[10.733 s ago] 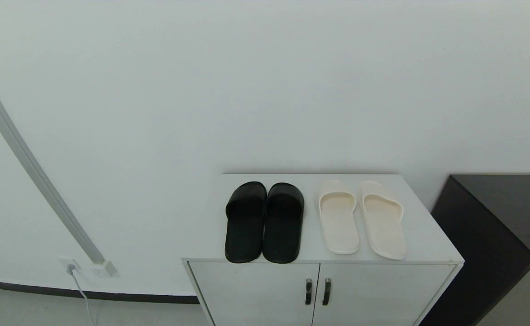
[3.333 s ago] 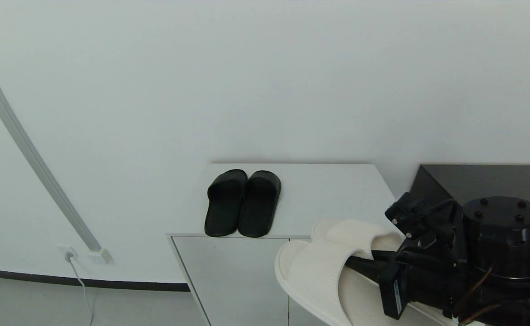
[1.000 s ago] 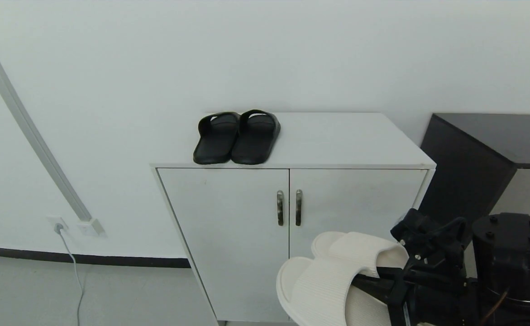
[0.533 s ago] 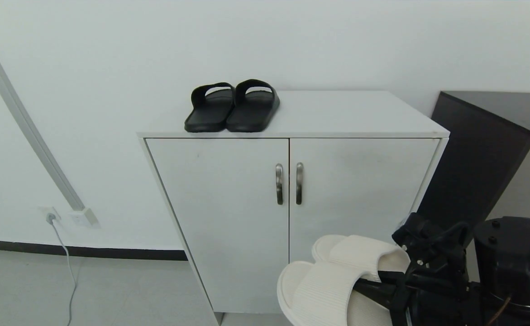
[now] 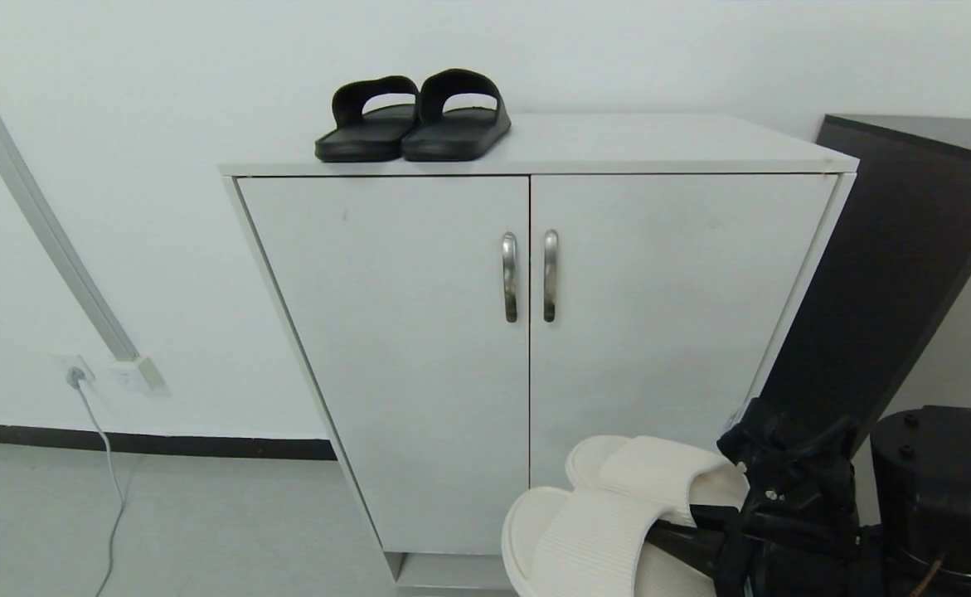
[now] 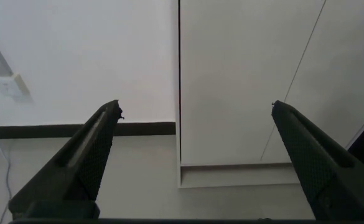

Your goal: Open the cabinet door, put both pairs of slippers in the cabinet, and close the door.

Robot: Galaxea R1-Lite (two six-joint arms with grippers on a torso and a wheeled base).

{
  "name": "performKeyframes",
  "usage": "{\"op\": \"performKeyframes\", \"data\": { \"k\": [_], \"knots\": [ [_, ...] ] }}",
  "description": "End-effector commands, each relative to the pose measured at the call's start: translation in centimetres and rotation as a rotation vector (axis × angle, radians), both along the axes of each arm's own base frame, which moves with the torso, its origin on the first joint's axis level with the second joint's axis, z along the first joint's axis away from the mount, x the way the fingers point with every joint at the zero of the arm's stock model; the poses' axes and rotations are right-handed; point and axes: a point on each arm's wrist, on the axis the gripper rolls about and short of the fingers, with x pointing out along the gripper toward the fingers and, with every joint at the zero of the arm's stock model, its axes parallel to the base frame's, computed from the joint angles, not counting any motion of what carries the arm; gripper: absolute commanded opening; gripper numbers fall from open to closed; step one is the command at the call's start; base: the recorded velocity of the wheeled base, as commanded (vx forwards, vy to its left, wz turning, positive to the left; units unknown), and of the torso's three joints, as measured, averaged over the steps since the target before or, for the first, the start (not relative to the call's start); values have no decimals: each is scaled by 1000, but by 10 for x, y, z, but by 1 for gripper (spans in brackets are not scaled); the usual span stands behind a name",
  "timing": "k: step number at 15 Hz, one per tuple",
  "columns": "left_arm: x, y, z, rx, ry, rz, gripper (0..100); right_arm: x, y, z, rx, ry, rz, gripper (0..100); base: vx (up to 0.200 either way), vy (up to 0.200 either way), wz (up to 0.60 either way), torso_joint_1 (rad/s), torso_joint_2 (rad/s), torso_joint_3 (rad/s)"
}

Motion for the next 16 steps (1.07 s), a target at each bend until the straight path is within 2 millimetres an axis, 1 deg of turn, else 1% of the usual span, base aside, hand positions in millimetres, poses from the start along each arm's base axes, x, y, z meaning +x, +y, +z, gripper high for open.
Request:
{"op": "performKeyframes", "data": {
  "k": [1,3,6,7,8,9,10,11,12,14,15,16],
  "knots": [
    [0,0,1,5,3,-1,100,0,0,-2,-5,5,3,0,0,0,0,-36,447,413],
    [1,0,2,0,4,1,100,-1,0,-3,-7,7,5,0,0,0,0,-10,381,359],
    [0,0,2,6,-6,1,100,0,1,-3,-4,2,4,0,0,0,0,1,113,106],
    [-3,0,17,-12,-52,-6,100,0,1,-3,-4,1,5,0,0,0,0,0,0,0],
    [-12,0,53,-93,-129,-21,100,0,1,-3,-5,-1,5,0,0,0,0,0,0,0],
    [-12,0,78,-140,-122,-59,100,0,1,-3,-6,-2,6,0,0,0,0,0,0,0],
    [1,-1,93,-130,-42,-125,100,0,3,-3,-9,0,11,0,0,0,0,0,0,0],
    [19,-3,103,-131,43,-181,100,-1,3,-5,-24,-7,13,0,0,0,0,0,0,0],
    [43,-5,113,-135,103,-234,100,-1,3,-6,-40,-20,25,0,0,0,0,0,0,0],
    [96,-10,132,-140,124,-334,100,-1,3,-5,-43,-36,29,0,0,0,0,0,0,0],
    [110,-11,135,-140,118,-353,100,0,3,-4,-37,-39,26,0,0,0,0,0,0,0],
    [141,-16,139,-124,78,-444,100,0,4,-5,-31,-40,24,0,0,0,0,0,0,0]
  ]
}}
